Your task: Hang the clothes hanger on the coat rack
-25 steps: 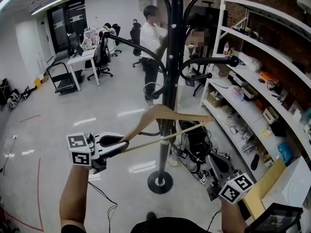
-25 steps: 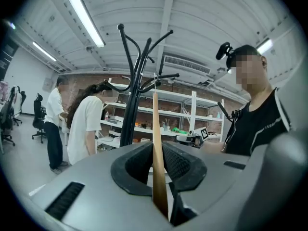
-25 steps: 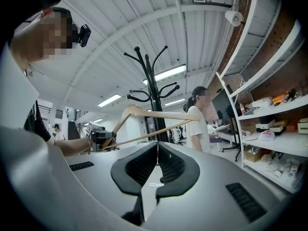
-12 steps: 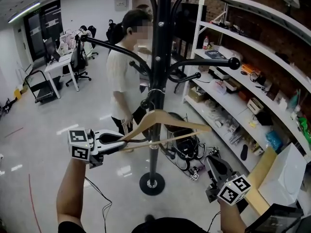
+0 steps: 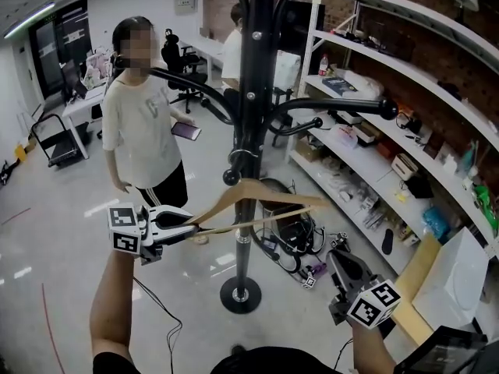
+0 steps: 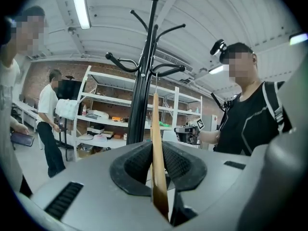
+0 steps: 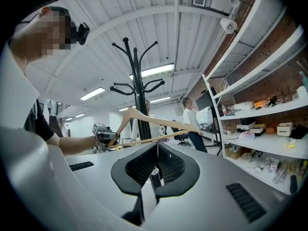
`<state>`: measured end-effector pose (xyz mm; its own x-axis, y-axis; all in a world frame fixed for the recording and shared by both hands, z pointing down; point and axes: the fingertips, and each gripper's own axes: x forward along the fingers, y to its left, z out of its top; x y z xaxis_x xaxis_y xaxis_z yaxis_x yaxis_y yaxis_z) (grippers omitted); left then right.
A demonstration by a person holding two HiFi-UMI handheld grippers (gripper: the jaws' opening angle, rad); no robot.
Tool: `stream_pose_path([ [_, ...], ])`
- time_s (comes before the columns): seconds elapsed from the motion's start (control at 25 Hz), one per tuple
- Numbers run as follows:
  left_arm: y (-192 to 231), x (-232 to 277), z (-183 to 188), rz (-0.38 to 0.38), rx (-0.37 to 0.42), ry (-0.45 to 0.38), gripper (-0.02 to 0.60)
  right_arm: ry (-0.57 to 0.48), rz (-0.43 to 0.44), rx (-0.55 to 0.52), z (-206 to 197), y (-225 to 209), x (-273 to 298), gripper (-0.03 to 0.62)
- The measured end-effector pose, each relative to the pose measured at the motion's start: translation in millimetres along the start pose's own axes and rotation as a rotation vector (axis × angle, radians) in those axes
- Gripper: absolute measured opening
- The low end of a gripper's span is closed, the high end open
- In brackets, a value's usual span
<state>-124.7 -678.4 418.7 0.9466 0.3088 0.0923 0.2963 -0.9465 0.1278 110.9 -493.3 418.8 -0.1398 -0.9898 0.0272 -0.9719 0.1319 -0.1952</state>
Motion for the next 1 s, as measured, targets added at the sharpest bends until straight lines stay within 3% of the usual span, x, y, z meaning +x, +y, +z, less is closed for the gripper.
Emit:
stream_pose_path([
  [0.08,1,-1,4,-0.001,0.019,-0.032,0.051,0.002,0.007,-0.004,1,1,2,0.006],
  [0.2,1,-14,23,-0.005,0.026,-0.189,0.063,0.0,0.022,-0.01,3,3,4,0.006],
  [0.28,3,-27,34,0.023,0.036,-0.265,0.108,-0.004,0.033,-0.01,4,3,6,0.006],
  [0.44,2,-49,35,0.161,0.088,-0.254,0.137,-0.01,0.059,-0.005,7,3,12,0.006],
  [0.56,-7,-68,45,0.324,0.154,-0.316,0.135,-0.016,0.087,0.0,9,5,18,0.006],
  [0.64,-21,-77,55,0.433,0.223,-0.35,0.098,-0.022,0.114,0.002,11,8,22,0.006],
  [0.68,-32,-80,61,0.473,0.257,-0.364,0.029,-0.026,0.129,0.004,12,10,24,0.006],
  [0.72,-45,-81,67,0.505,0.285,-0.38,0.002,-0.031,0.144,0.006,13,12,25,0.006],
  [0.84,-82,-73,73,0.575,0.32,-0.411,0.0,-0.042,0.19,0.017,13,14,23,0.006],
  [1.0,-126,-34,66,0.621,0.268,-0.407,0.0,-0.032,0.261,0.031,12,13,20,0.006],
])
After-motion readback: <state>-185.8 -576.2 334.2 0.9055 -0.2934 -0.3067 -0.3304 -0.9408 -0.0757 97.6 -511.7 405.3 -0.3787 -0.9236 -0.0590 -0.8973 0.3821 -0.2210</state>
